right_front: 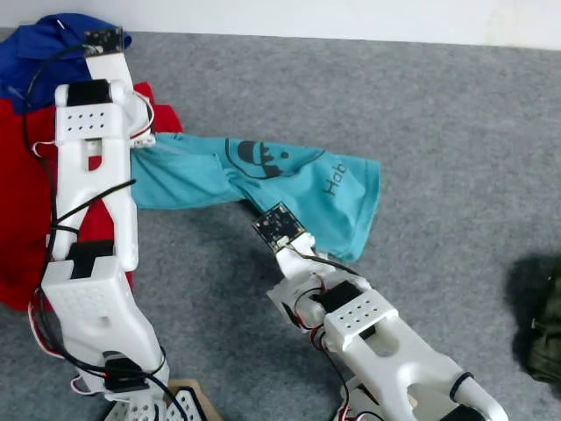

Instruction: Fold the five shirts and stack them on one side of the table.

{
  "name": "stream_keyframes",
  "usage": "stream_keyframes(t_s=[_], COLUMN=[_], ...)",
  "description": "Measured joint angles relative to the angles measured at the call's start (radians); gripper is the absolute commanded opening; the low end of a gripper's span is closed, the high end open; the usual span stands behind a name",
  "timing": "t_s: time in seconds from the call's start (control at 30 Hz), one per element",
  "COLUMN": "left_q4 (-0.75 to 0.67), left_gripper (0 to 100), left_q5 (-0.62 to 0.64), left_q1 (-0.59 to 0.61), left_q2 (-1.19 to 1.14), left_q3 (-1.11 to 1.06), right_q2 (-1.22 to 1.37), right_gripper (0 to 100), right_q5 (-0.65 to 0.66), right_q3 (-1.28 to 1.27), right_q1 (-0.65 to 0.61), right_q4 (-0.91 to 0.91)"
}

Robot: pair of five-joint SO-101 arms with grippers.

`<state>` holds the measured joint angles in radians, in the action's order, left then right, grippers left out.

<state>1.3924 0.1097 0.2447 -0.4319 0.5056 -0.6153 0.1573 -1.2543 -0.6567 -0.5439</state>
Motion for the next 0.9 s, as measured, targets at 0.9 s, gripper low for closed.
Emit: stream_keyframes(t_s=[0.9], left_q4=[0.172], left_gripper=[26], left_q5=[0.002], left_q1=[-0.069], left_q2=[0.000], left_q3=[0.166], right_q2=[0.000], right_gripper=[17.6], right_q5=[0.000], right_q3=[0.000], right_q1=[0.000], right_q4=[0.000])
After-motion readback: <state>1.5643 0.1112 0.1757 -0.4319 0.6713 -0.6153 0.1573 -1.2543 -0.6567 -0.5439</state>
